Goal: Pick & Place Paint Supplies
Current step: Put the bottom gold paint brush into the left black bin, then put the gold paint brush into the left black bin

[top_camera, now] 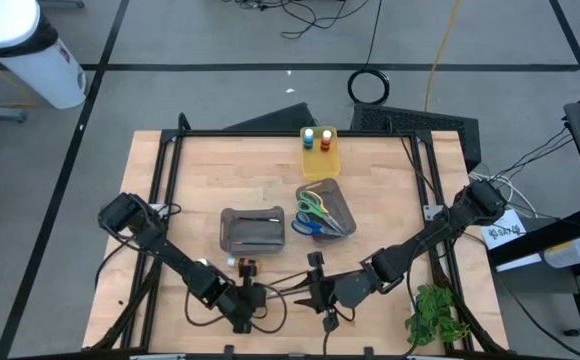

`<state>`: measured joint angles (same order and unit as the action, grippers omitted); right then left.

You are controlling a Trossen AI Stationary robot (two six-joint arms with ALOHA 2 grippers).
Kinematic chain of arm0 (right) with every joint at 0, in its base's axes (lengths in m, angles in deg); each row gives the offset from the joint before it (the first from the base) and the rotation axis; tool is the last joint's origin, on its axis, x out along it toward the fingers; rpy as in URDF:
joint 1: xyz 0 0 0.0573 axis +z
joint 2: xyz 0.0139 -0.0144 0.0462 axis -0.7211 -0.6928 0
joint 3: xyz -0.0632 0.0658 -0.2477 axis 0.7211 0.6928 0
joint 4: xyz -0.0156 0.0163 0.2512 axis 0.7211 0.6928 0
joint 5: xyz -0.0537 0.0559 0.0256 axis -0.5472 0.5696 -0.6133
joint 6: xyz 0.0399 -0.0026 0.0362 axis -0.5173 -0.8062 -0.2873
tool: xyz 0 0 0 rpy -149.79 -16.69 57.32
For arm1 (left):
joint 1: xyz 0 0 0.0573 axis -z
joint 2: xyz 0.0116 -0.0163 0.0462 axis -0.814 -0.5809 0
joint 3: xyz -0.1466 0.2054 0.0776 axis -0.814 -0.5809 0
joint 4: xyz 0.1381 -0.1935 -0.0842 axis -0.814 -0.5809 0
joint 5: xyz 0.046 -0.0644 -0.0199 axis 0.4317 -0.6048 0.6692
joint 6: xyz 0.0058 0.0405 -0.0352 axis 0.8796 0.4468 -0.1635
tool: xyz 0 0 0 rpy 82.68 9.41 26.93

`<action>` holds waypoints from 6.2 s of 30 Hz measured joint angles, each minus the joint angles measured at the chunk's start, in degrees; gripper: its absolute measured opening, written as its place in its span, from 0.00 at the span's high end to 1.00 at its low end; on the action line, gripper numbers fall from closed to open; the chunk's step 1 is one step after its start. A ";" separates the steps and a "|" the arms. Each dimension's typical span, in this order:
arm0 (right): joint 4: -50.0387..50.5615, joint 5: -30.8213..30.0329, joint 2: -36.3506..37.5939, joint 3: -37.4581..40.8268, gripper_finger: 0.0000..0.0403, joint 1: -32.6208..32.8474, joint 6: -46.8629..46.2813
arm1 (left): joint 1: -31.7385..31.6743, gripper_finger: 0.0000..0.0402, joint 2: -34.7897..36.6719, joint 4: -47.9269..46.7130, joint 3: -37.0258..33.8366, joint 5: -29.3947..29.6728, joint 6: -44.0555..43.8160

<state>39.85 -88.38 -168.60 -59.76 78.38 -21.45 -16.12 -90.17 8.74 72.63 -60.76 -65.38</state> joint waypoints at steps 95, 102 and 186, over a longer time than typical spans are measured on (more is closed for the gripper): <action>12.88 3.23 -14.91 0.00 0.68 -1.90 -18.88 | -1.47 0.97 1.57 -4.86 -3.61 1.51 -8.76; 10.43 4.68 -18.45 -0.17 0.72 -2.65 -18.22 | -1.51 0.97 1.55 -4.42 -3.61 1.50 -8.34; -13.73 5.69 -3.72 -0.04 0.71 1.52 9.05 | -1.90 0.94 6.85 -13.80 6.91 6.56 1.67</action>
<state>26.12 -82.68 -172.32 -59.80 79.90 -12.40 -18.02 -83.32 -5.06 79.54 -54.20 -63.71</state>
